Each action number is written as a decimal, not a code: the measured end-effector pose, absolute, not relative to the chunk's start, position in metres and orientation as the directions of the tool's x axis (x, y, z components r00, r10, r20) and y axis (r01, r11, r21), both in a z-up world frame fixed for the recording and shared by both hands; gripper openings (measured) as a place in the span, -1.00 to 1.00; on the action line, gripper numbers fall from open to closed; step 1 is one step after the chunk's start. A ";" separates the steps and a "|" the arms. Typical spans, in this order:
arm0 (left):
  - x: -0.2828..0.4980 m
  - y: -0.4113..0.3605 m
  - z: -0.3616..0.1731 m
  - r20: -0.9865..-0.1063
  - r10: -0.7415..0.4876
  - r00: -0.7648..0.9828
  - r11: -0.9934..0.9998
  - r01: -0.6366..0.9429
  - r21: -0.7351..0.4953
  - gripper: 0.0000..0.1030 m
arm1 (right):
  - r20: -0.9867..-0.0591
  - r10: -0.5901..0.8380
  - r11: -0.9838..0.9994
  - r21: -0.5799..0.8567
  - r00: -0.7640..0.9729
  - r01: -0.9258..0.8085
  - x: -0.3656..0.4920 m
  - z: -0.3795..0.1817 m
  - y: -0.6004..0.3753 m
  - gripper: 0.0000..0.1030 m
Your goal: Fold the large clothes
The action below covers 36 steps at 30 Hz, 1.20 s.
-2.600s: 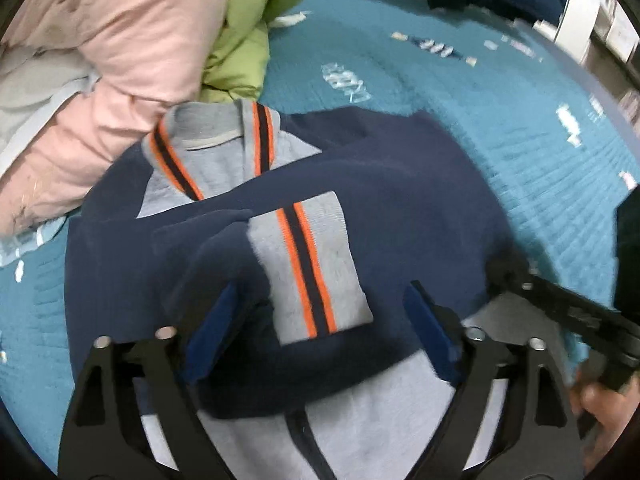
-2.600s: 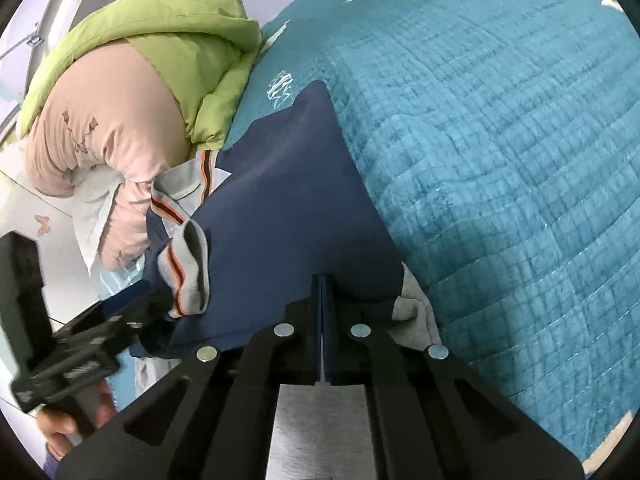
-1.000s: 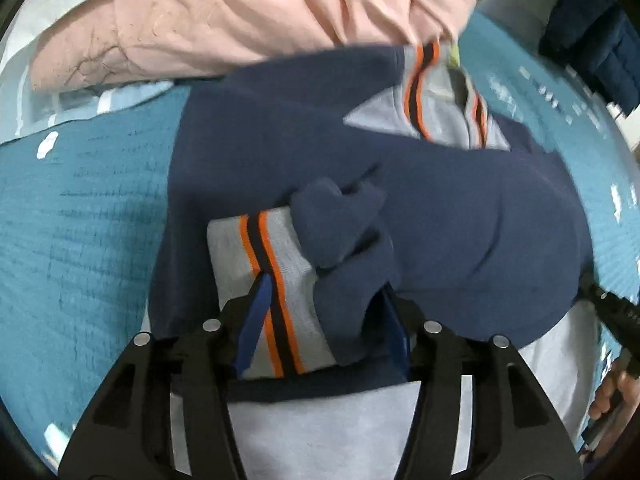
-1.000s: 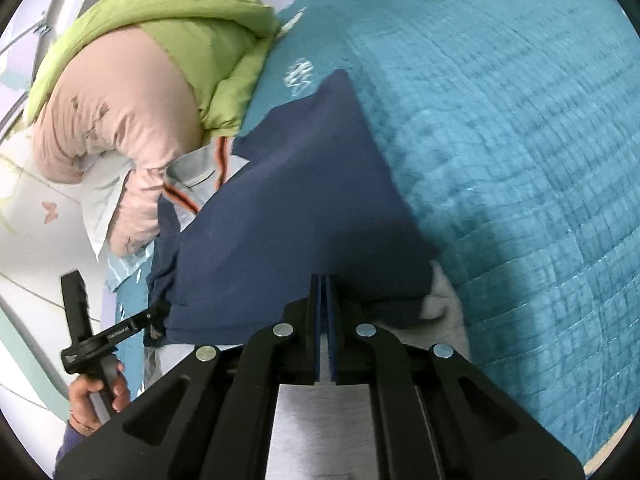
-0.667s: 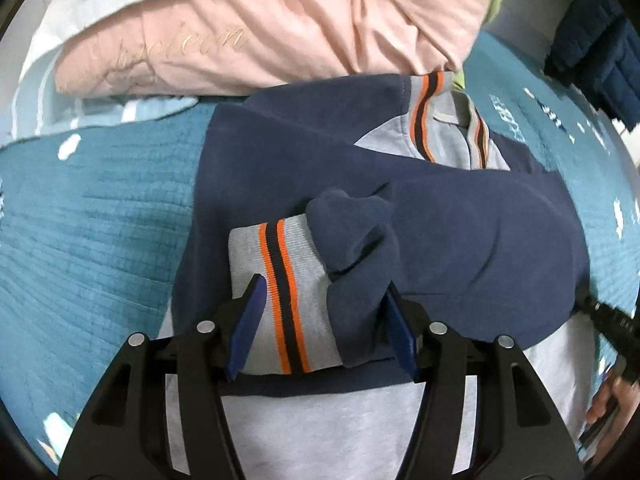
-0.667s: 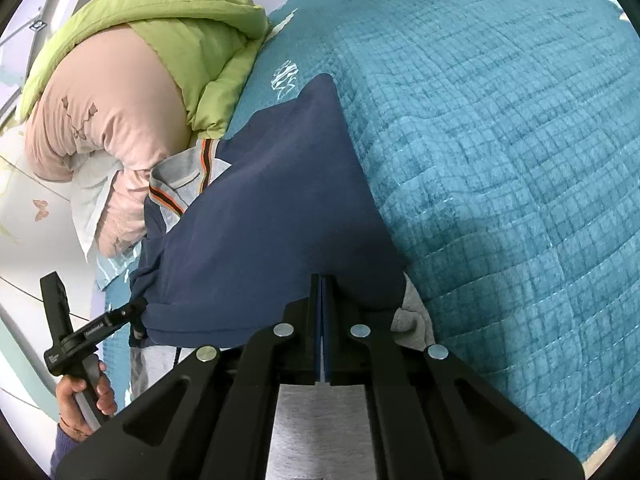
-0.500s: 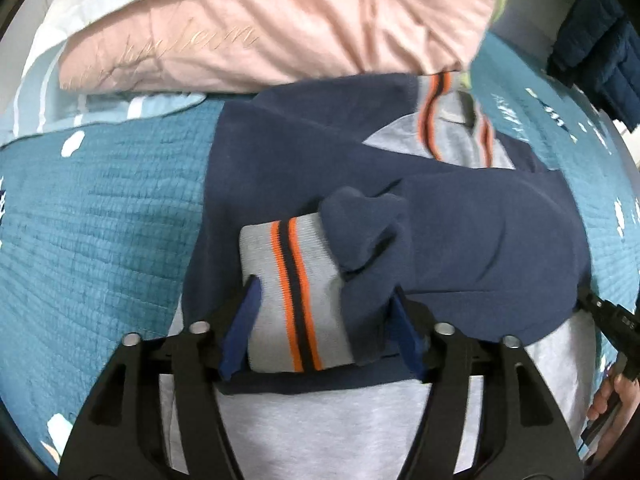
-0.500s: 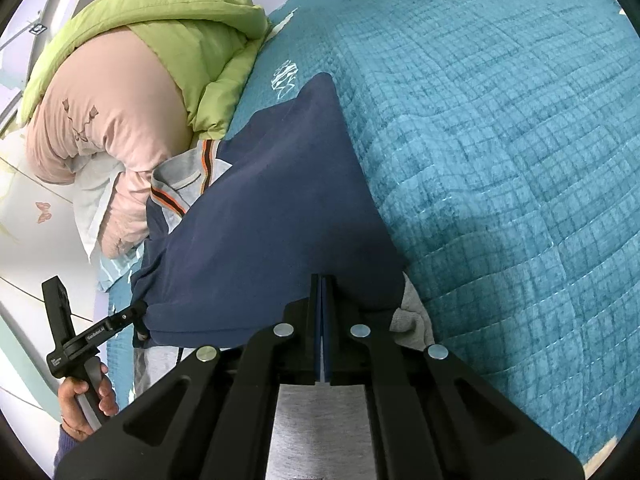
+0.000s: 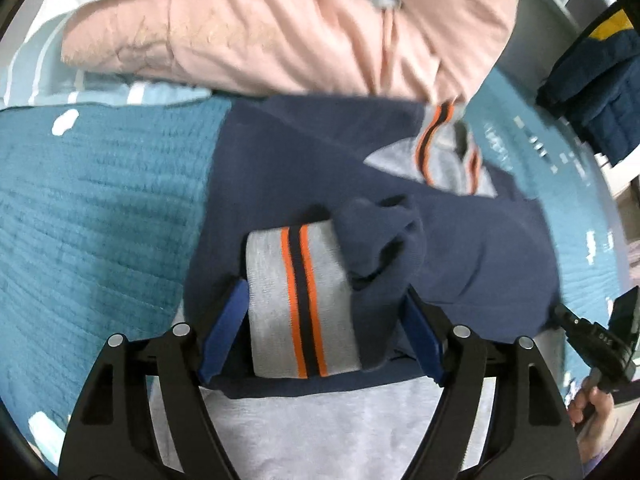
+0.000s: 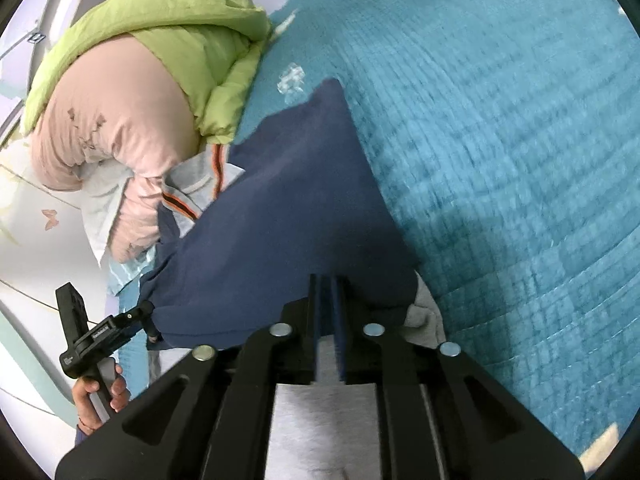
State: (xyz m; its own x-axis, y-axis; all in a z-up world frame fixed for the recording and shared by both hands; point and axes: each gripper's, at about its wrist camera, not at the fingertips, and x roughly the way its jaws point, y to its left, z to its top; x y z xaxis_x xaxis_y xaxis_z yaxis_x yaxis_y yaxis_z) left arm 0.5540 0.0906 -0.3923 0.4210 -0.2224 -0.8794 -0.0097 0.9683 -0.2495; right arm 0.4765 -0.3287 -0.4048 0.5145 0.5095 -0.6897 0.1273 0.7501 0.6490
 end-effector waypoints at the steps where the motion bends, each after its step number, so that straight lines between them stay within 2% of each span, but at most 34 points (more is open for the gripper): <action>1: 0.554 0.094 -0.384 -0.870 -0.233 0.434 0.966 -0.001 -0.259 0.48 | -0.679 0.514 0.746 0.655 0.524 0.117 0.478 -0.399 -0.330 -0.59; 2: 0.553 0.097 -0.378 -0.859 -0.249 0.448 0.961 0.005 -0.277 0.48 | -0.670 0.516 0.745 0.659 0.534 0.106 0.480 -0.393 -0.331 -0.42; 4: 0.557 0.101 -0.365 -0.837 -0.278 0.471 0.953 0.024 -0.303 0.49 | -0.666 0.499 0.759 0.645 0.555 0.092 0.486 -0.383 -0.332 -0.24; 6: 0.563 0.102 -0.359 -0.836 -0.270 0.478 0.956 0.030 -0.292 0.55 | -0.677 0.480 0.786 0.614 0.558 0.069 0.499 -0.376 -0.330 -0.21; 10: 0.593 0.099 -0.360 -0.866 -0.174 0.469 0.983 0.026 -0.183 0.55 | -0.721 0.433 0.837 0.545 0.540 0.056 0.542 -0.378 -0.325 -0.15; 17: 0.636 0.112 -0.389 -0.904 -0.094 0.416 0.993 -0.027 -0.116 0.55 | -0.798 0.304 0.906 0.411 0.520 0.102 0.600 -0.387 -0.329 -0.11; 20: 0.648 0.115 -0.404 -0.918 -0.071 0.391 0.995 -0.038 -0.093 0.55 | -0.833 0.264 0.936 0.343 0.487 0.079 0.617 -0.396 -0.326 -0.03; 24: 0.657 0.117 -0.415 -0.917 -0.069 0.392 0.995 -0.043 -0.093 0.55 | -0.811 0.382 0.896 0.442 0.444 0.037 0.627 -0.414 -0.324 -0.03; 28: 0.664 0.113 -0.427 -0.928 -0.037 0.370 0.999 -0.020 -0.048 0.55 | -0.819 0.371 0.902 0.430 0.438 0.040 0.634 -0.425 -0.319 -0.02; 33: 0.670 0.112 -0.435 -0.931 -0.050 0.362 0.997 -0.044 -0.071 0.57 | -0.769 0.449 0.844 0.532 0.456 0.066 0.638 -0.427 -0.325 0.02; 34: 0.671 0.112 -0.434 -0.929 -0.054 0.366 0.996 -0.045 -0.075 0.51 | -0.760 0.469 0.838 0.544 0.449 0.046 0.638 -0.425 -0.323 0.02; 35: 0.673 0.113 -0.432 -0.927 -0.061 0.371 0.996 -0.042 -0.082 0.31 | -0.755 0.481 0.833 0.551 0.446 0.035 0.639 -0.424 -0.322 0.02; 36: 0.673 0.112 -0.430 -0.922 -0.068 0.381 0.995 -0.040 -0.090 0.20 | -0.757 0.480 0.835 0.549 0.444 0.034 0.639 -0.423 -0.321 0.02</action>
State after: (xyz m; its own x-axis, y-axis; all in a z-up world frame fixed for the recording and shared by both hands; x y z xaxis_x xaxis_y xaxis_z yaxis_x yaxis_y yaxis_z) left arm 0.6733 0.1116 -0.4297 0.3812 -0.0680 -0.9220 -0.0404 0.9951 -0.0901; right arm 0.6390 -0.3208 -0.4233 0.4441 0.4797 -0.7567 0.0342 0.8349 0.5494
